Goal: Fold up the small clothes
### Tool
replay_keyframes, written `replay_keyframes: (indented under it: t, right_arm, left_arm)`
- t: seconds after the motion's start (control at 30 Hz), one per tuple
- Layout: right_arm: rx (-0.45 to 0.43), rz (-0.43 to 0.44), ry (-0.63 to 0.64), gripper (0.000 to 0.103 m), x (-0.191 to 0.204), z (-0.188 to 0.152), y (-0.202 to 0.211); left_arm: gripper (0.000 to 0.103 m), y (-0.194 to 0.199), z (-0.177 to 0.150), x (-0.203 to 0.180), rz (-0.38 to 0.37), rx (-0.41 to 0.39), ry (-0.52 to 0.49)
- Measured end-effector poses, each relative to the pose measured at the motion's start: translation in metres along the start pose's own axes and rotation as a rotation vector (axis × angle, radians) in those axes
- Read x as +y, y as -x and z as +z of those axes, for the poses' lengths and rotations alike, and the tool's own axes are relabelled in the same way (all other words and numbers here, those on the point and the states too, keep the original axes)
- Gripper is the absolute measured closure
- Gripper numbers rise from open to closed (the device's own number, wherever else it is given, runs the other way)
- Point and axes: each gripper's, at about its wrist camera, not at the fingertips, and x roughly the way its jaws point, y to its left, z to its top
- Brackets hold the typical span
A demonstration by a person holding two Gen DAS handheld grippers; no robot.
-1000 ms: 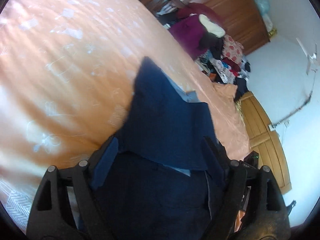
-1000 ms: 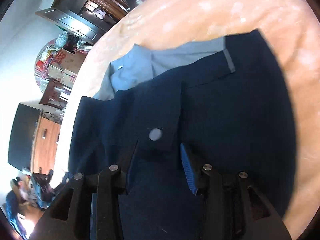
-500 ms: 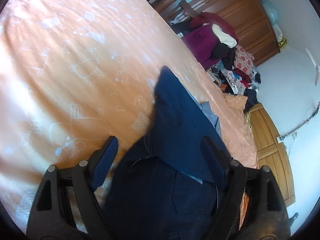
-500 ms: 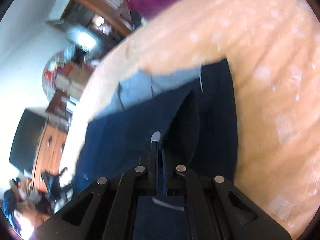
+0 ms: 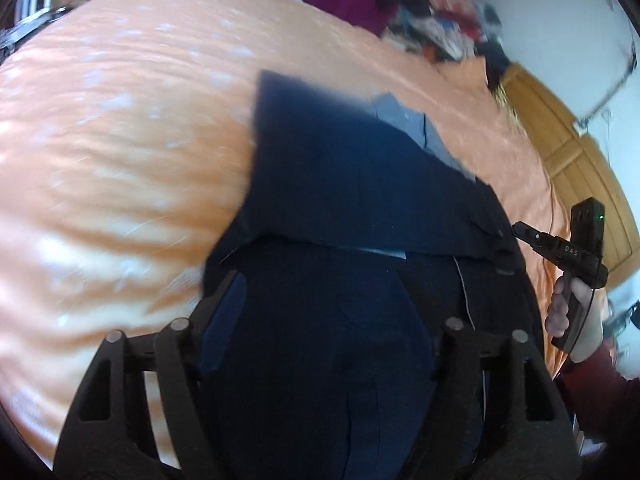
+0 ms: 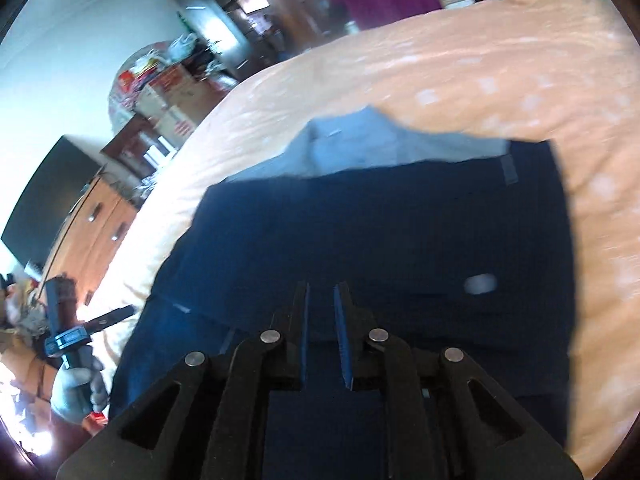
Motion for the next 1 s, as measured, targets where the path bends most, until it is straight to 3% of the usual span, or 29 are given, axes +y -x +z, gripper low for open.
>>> replay_keyframes:
  t: [0.17, 0.27, 0.33, 0.37, 0.4, 0.5, 0.63, 0.67, 0.77, 0.87, 0.9, 0.93, 0.97, 1.0]
  right_arm:
    - [0.03, 0.052, 0.016, 0.086, 0.023, -0.013, -0.024]
    - [0.031, 0.048, 0.017, 0.087, 0.018, -0.016, -0.028]
    - [0.023, 0.042, 0.014, 0.089, 0.014, -0.014, -0.029]
    - [0.018, 0.044, 0.011, 0.089, 0.014, -0.011, -0.03]
    - [0.016, 0.048, 0.01, 0.089, 0.015, -0.011, -0.029]
    - [0.016, 0.064, 0.048, 0.091, 0.027, -0.005, -0.033]
    - [0.091, 0.18, 0.138, 0.091, 0.073, 0.011, -0.067]
    - [0.119, 0.213, 0.161, 0.091, 0.087, 0.013, -0.077]
    - [0.161, 0.248, 0.269, 0.091, 0.135, 0.02, -0.11]
    - [0.183, 0.292, 0.292, 0.091, 0.166, 0.03, -0.135]
    - [0.188, 0.302, 0.295, 0.091, 0.173, 0.032, -0.143]
    - [0.192, 0.307, 0.293, 0.091, 0.178, 0.033, -0.148]
    - [0.201, 0.312, 0.291, 0.091, 0.183, 0.034, -0.155]
    - [0.213, 0.313, 0.289, 0.091, 0.186, 0.033, -0.161]
  left_arm:
    - [0.032, -0.029, 0.013, -0.003, -0.053, 0.106, -0.046]
    - [0.038, -0.026, 0.015, -0.001, 0.071, 0.091, -0.089]
    - [0.103, -0.026, 0.016, 0.01, 0.225, 0.082, -0.088]
    - [0.103, -0.021, 0.014, 0.019, 0.247, 0.062, -0.056]
    - [0.102, -0.015, 0.011, 0.028, 0.205, 0.039, -0.013]
    - [0.103, -0.016, 0.002, 0.026, 0.237, 0.032, -0.03]
    - [0.101, -0.011, 0.003, 0.031, 0.223, 0.027, 0.02]
    - [0.098, -0.011, 0.004, 0.03, 0.197, 0.033, 0.032]
    - [0.071, -0.015, 0.005, 0.012, 0.167, 0.018, 0.027]
    - [0.064, -0.021, 0.01, 0.004, 0.144, -0.003, 0.047]
    - [0.067, -0.022, 0.012, 0.004, 0.153, -0.013, 0.059]
    - [0.09, -0.021, 0.013, 0.008, 0.195, -0.033, 0.076]
    - [0.103, -0.021, 0.012, 0.009, 0.252, -0.048, 0.094]
    - [0.102, -0.019, 0.009, 0.014, 0.254, -0.061, 0.114]
